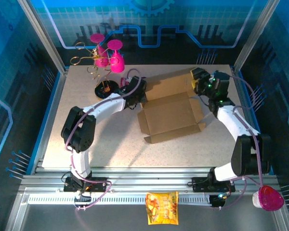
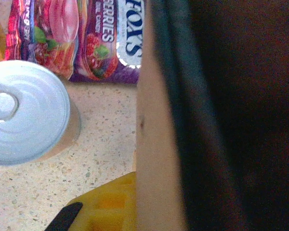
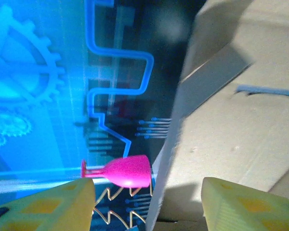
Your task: Fold the paper box
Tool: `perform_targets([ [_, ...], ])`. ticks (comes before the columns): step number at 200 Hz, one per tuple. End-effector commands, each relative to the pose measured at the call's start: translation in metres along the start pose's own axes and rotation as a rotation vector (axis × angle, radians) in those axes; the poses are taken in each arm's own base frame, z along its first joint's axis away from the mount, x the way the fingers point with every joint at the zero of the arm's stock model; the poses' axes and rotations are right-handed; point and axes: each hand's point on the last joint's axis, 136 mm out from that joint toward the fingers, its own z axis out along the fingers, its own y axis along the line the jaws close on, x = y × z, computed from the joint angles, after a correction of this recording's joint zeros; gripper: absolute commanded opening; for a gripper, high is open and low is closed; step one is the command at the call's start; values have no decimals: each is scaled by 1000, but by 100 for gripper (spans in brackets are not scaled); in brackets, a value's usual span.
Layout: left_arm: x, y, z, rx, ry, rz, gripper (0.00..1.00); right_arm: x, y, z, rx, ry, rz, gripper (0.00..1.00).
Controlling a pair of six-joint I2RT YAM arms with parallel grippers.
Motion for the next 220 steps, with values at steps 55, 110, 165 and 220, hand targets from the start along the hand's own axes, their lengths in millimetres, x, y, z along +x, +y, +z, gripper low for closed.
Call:
perform_targets([
  [55,-23,-28,-67,167,166,40,0,-35,40,-48,237,20,-304,55],
  [110,-32,-30,-83,189,129,50,0,-44,79,-45,201,19,-363,51],
  [165,-36,-35,-89,214,109,67,0,-40,69,-24,235,95,-383,51],
  [220,-39,-39,-87,224,111,70,0,-14,54,-12,274,207,-368,54],
])
